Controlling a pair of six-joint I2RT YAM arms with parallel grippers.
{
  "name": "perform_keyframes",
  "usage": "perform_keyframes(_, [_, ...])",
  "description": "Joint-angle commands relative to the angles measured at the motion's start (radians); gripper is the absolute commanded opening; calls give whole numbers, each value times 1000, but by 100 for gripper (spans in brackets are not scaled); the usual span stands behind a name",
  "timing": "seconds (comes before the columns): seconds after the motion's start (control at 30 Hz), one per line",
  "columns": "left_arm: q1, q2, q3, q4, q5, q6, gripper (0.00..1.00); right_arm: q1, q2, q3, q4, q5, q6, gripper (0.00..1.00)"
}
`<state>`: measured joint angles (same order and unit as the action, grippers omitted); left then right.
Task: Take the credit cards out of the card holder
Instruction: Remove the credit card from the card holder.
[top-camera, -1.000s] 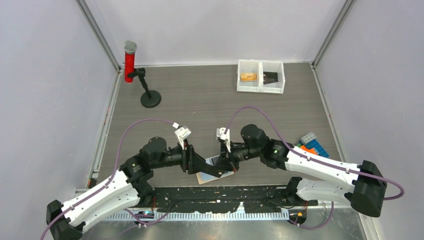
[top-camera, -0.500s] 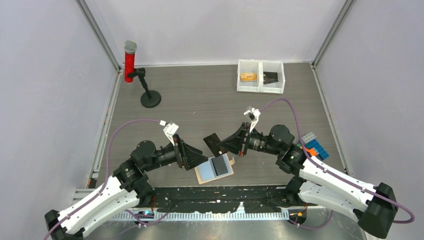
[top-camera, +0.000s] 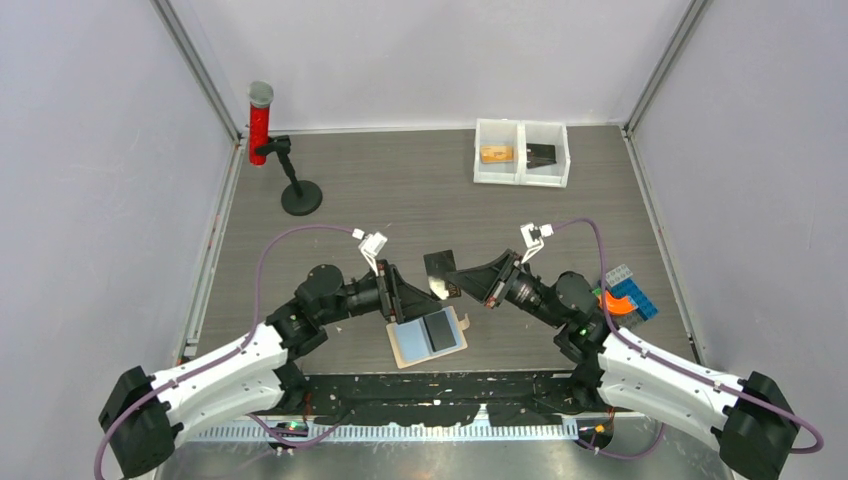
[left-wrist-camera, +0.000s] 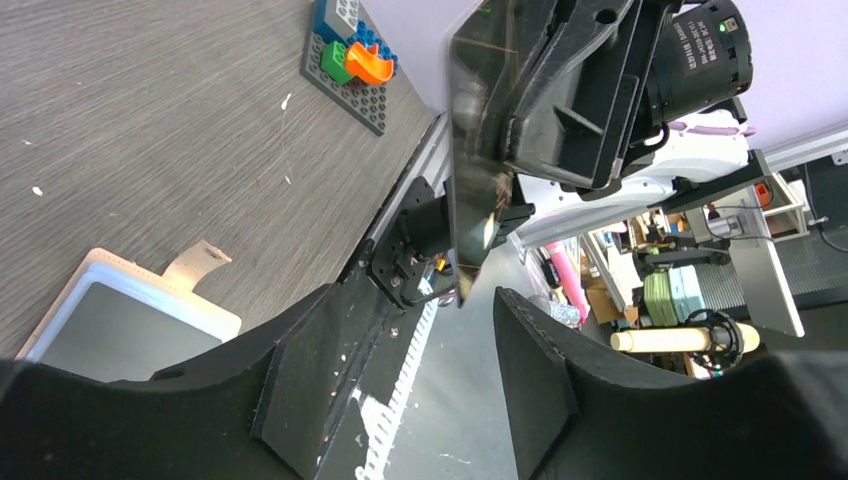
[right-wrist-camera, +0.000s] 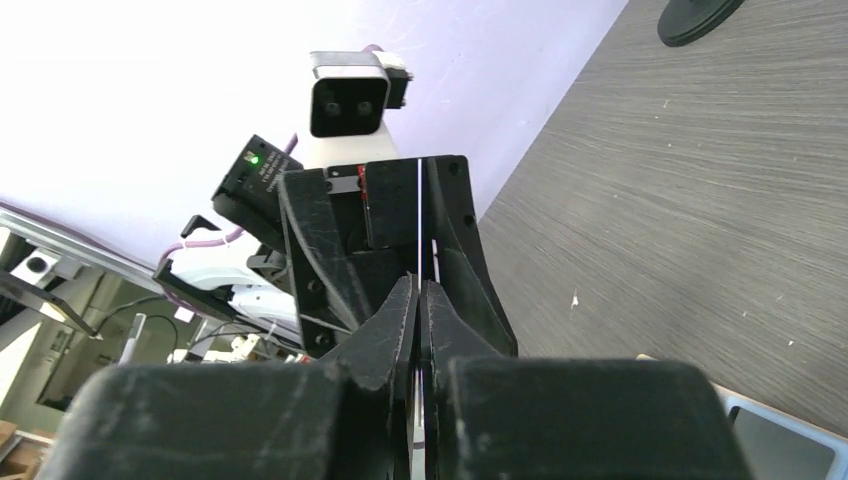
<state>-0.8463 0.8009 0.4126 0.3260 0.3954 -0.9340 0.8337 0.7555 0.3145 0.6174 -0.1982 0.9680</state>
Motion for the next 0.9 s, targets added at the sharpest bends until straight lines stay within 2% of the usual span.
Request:
perform_keyframes(0.0, [-8, 36, 16, 165, 25, -26, 56, 0, -29, -23, 103, 31, 74, 5])
perform_keyframes(0.2, [-10, 52, -9, 213, 13, -37, 49, -1, -31, -77, 132, -17, 113, 9])
perform_keyframes(0.37, [-10, 114, -8, 267, 48, -67, 39, -1, -37, -119, 177, -22, 136, 9])
perform_keyframes(0.4, [-10, 127, -6, 279, 57, -75, 32, -1, -38, -119, 162, -21, 133, 9])
perform_keyframes(0.5, [-10, 153, -3, 305, 84, -87, 1, -7, -26, -100, 151, -61, 71, 16])
perform_keyframes(0.6, [-10, 136, -21, 289, 94, -86, 0, -52, -17, -49, 40, -217, -42, 30])
perform_keyframes(0.67, [-10, 98, -36, 250, 103, -67, 0, -118, -4, 12, -65, -375, -138, 39])
perform_keyframes(0.77, [-10, 42, -37, 122, 148, -3, 0, -250, -1, 94, -204, -607, -242, 48])
perform_keyframes(0.87, [-10, -3, -22, -36, 189, 67, 0, -286, -11, 171, -379, -682, -403, 54])
